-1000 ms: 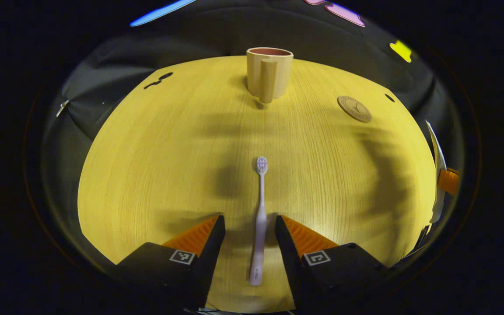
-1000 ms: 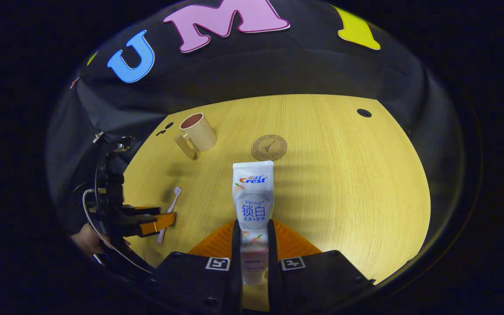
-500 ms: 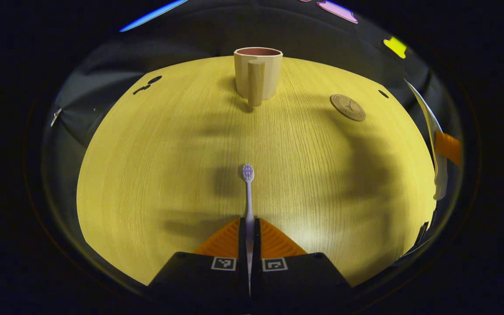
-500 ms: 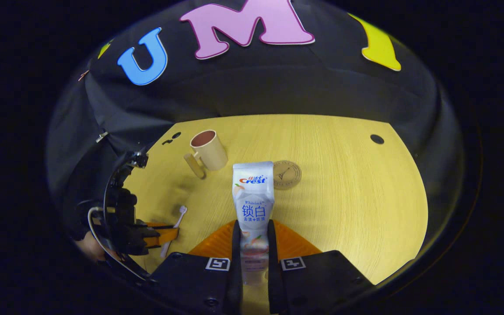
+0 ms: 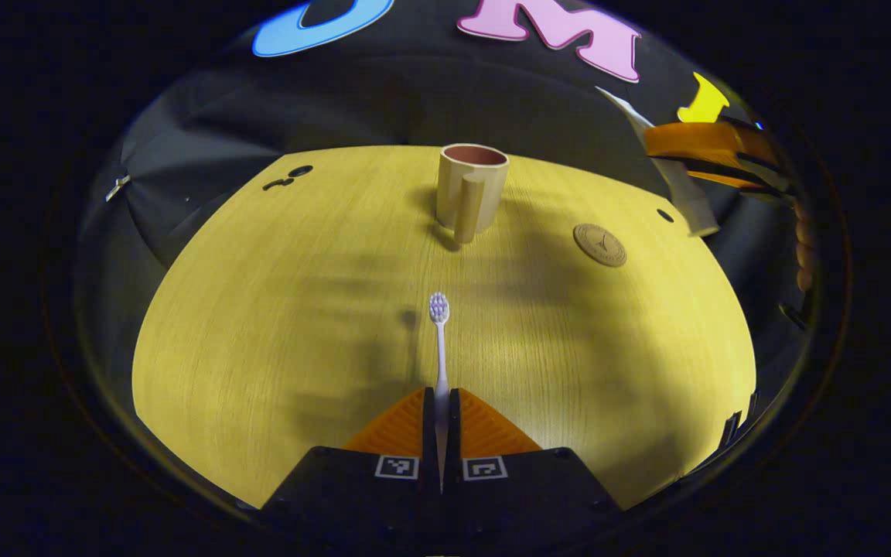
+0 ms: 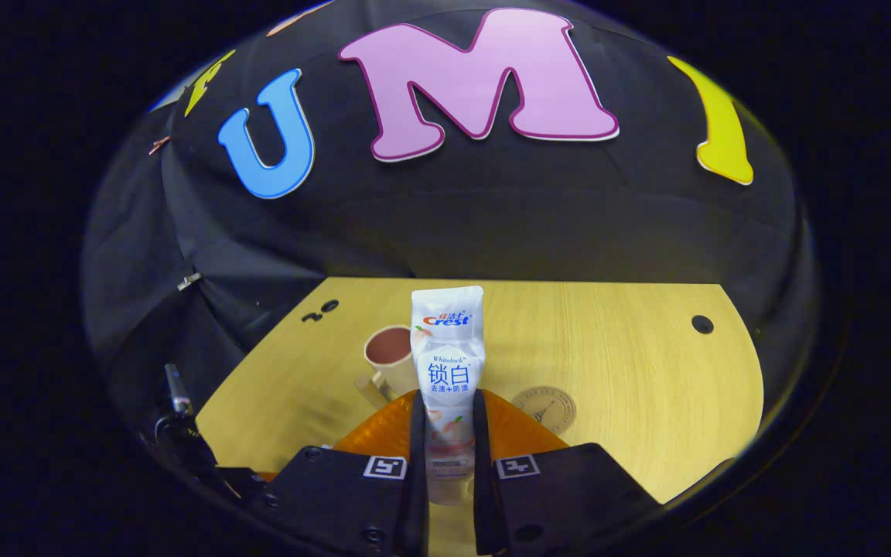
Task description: Put the toothbrush and toothpaste on the desktop into the cup, then pick up the cup and place it on the coaster on the desktop.
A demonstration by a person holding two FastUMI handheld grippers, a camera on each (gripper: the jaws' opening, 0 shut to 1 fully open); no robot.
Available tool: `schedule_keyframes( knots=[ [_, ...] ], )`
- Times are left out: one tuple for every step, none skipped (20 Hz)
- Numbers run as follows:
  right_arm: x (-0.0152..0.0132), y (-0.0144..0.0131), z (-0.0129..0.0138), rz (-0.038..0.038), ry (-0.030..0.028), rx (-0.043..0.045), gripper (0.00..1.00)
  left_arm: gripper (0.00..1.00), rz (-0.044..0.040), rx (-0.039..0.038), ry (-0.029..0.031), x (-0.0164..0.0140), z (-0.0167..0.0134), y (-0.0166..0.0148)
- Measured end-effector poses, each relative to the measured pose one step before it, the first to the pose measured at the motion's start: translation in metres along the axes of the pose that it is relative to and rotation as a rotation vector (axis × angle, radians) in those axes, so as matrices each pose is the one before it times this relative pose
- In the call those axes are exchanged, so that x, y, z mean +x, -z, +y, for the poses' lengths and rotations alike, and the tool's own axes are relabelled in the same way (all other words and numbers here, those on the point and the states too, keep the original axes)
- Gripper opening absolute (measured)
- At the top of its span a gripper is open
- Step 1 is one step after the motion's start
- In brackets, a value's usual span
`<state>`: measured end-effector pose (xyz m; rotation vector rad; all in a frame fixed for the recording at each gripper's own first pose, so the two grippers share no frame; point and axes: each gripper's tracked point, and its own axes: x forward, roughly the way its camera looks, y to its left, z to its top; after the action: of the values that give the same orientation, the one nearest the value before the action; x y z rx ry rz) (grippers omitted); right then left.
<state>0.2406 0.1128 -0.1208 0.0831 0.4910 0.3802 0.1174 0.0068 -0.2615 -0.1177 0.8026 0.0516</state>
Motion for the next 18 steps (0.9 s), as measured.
schedule_keyframes(
  knots=[
    [0.01015,-0.01242,0.00476,-0.02937,-0.00137,0.00509,0.27,0.07,-0.01911,-0.00197,-0.00571,-0.00697,0.00290,-0.00387],
    [0.00977,-0.01081,0.00397,-0.03137,0.00036,0.00147,0.27,0.06,-0.02160,-0.00244,0.00221,-0.00764,0.00265,-0.00536],
    [0.00895,-0.00917,0.00591,-0.03167,-0.00110,0.00169,0.27,0.06,-0.02466,-0.00567,0.01104,-0.00801,0.00066,-0.00630],
    [0.01082,-0.00945,0.00544,-0.03578,-0.00227,0.00344,0.27,0.06,-0.02353,-0.00069,0.00956,-0.00779,0.00255,-0.00682],
    [0.01043,-0.00667,0.00583,-0.03552,-0.00472,0.00403,0.27,0.07,-0.01617,0.00432,0.00629,-0.00654,0.00381,-0.00500],
    [0.01039,-0.00283,0.00543,-0.02783,-0.00480,0.00321,0.27,0.06,-0.01566,0.00277,0.00196,-0.00491,0.00482,-0.00580],
    [0.00905,-0.00099,0.00487,-0.02302,-0.00306,0.00427,0.27,0.06,-0.01925,-0.00362,0.00435,-0.00330,0.00357,-0.00617],
    [0.00886,0.00007,0.00512,-0.02140,-0.00550,0.00571,0.27,0.07,-0.01643,-0.00463,0.00613,-0.00281,0.00335,-0.00711],
    [0.00838,-0.00061,0.00526,-0.02198,-0.00532,0.00535,0.27,0.06,-0.01267,0.00152,0.00603,-0.00438,0.00157,-0.00470],
    [0.00814,-0.00181,0.00491,-0.02740,-0.00636,0.00332,0.27,0.06,-0.01987,0.00170,0.00531,-0.00410,0.00103,-0.00685],
    [0.00820,-0.00260,0.00416,-0.03117,-0.00573,0.00159,0.27,0.06,-0.01672,-0.00174,0.01620,-0.00367,-0.00344,-0.00287],
    [0.00744,-0.00237,0.00376,-0.03088,-0.00521,-0.00453,0.27,0.06,-0.01536,-0.00320,0.01352,-0.00255,-0.00072,-0.00490],
    [0.00743,-0.00072,0.00196,-0.03000,-0.00015,-0.00920,0.27,0.06,-0.01658,-0.00627,0.00859,0.00162,0.00249,-0.00501],
    [0.00552,-0.00031,0.00095,-0.02795,-0.00019,-0.00790,0.27,0.06,-0.02141,-0.00951,0.00237,0.00174,0.00297,-0.00534],
    [0.00548,0.00215,0.00059,-0.02268,0.00010,-0.00550,0.27,0.06,-0.04604,-0.00355,-0.00942,-0.00131,0.00356,-0.00635],
    [0.00406,0.00357,-0.00081,-0.01865,0.00781,0.00017,0.27,0.06,-0.04923,0.00524,-0.00380,0.00351,0.00404,-0.00714],
    [0.00341,0.00587,0.00074,-0.00980,0.00083,0.00795,0.27,0.06,-0.02918,0.00506,-0.00408,0.00291,0.00213,-0.00425],
    [0.00238,0.00830,0.00099,-0.00130,-0.00010,0.00908,0.27,0.06,-0.01671,-0.00488,0.00288,0.00618,0.00046,-0.00319]
  ],
)
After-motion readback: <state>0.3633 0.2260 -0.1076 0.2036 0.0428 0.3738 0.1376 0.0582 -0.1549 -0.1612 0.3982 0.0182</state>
